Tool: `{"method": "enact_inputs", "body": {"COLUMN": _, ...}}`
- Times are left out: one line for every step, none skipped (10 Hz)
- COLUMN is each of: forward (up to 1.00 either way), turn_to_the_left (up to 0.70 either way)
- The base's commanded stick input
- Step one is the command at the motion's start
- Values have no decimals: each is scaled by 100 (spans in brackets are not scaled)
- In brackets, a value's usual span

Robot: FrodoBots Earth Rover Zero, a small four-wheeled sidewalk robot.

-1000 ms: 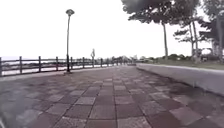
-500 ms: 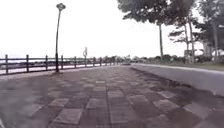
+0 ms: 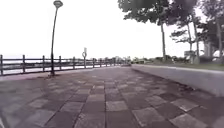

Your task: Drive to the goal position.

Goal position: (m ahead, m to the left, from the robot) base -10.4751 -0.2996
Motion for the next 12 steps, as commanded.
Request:
{"method": "enact_inputs", "body": {"forward": 100, "turn_to_the_left": 0}}
{"method": "enact_inputs", "body": {"forward": 100, "turn_to_the_left": 0}}
{"method": "enact_inputs", "body": {"forward": 100, "turn_to_the_left": 0}}
{"method": "enact_inputs", "body": {"forward": 100, "turn_to_the_left": 0}}
{"method": "enact_inputs", "body": {"forward": 100, "turn_to_the_left": 0}}
{"method": "enact_inputs", "body": {"forward": 100, "turn_to_the_left": 0}}
{"method": "enact_inputs", "body": {"forward": 100, "turn_to_the_left": 0}}
{"method": "enact_inputs", "body": {"forward": 100, "turn_to_the_left": 0}}
{"method": "enact_inputs", "body": {"forward": 100, "turn_to_the_left": 0}}
{"method": "enact_inputs", "body": {"forward": 100, "turn_to_the_left": 0}}
{"method": "enact_inputs", "body": {"forward": 100, "turn_to_the_left": 0}}
{"method": "enact_inputs", "body": {"forward": 100, "turn_to_the_left": 0}}
